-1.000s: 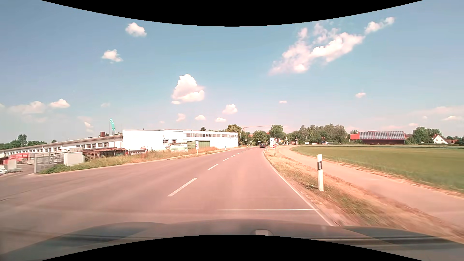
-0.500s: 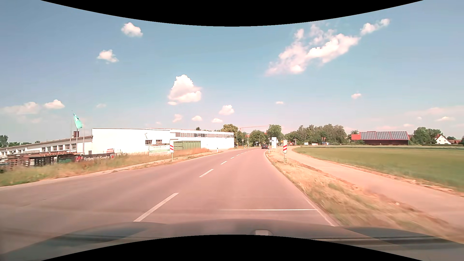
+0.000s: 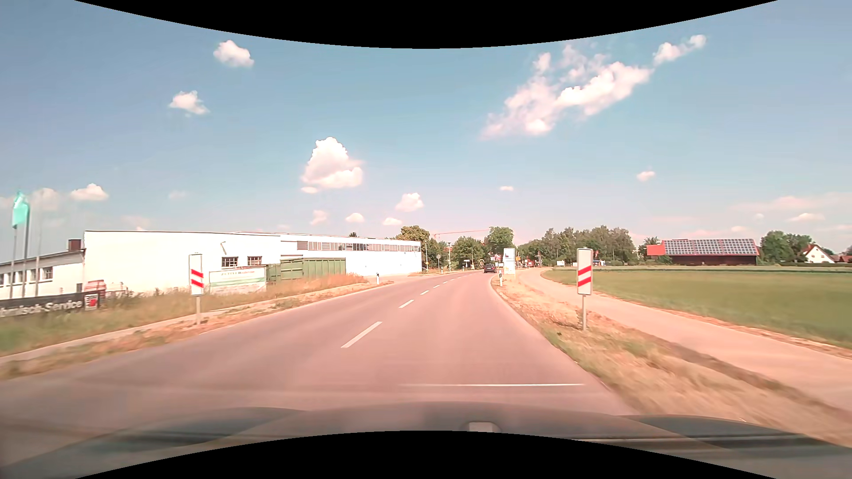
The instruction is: Follow the waypoints while adhering to traffic rules and regulations
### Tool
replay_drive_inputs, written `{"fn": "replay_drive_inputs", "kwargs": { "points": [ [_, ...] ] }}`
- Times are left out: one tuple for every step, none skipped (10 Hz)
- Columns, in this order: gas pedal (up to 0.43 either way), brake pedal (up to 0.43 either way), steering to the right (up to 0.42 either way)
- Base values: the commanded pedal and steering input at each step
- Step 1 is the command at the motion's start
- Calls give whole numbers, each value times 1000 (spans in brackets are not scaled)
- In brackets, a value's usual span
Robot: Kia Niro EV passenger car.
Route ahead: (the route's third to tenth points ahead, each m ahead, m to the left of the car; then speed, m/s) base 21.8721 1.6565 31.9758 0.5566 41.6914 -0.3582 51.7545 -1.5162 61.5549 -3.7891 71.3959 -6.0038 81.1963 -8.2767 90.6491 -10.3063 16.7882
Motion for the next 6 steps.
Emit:
{"fn": "replay_drive_inputs", "kwargs": {
  "points": [
    [118, 0, 14],
    [118, 0, 14],
    [110, 0, 14],
    [110, 0, 14],
    [110, 0, 14],
    [110, 0, 14]
  ]
}}
